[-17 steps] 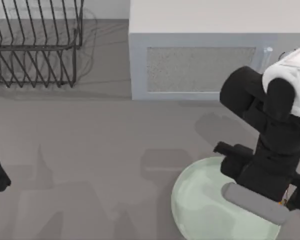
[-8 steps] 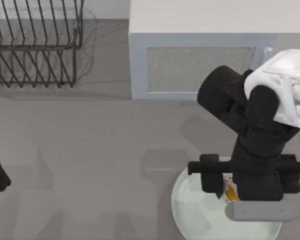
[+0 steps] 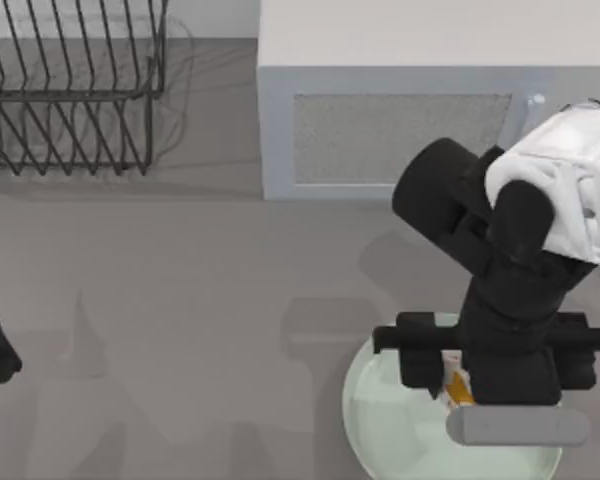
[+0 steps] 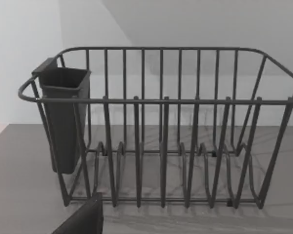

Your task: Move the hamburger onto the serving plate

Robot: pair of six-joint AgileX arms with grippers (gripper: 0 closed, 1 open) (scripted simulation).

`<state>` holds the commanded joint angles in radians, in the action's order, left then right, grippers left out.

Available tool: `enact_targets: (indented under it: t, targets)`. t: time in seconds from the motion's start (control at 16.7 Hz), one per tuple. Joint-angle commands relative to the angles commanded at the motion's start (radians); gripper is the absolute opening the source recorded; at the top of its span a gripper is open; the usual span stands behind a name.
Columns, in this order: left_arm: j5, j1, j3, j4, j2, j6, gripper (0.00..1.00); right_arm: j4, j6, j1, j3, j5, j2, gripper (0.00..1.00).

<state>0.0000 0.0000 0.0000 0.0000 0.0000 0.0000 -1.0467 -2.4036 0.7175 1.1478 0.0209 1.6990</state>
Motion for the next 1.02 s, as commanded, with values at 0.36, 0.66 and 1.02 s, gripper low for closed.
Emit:
enact_targets:
  t: [0.36,0.66,1.02]
  targets:
    - [0.0,0.0,0.0,0.0,0.0,0.0,1.0,0.142,-0.004,0.003,-0.088,0.0,0.05,0.0]
    - [0.0,0.0,0.0,0.0,0.0,0.0,1.0,0.143,-0.005,0.003,-0.089,0.0,0.051,0.08]
    - [0.0,0.0,0.0,0.0,0.0,0.0,1.0,0.143,-0.005,0.003,-0.089,0.0,0.051,0.53]
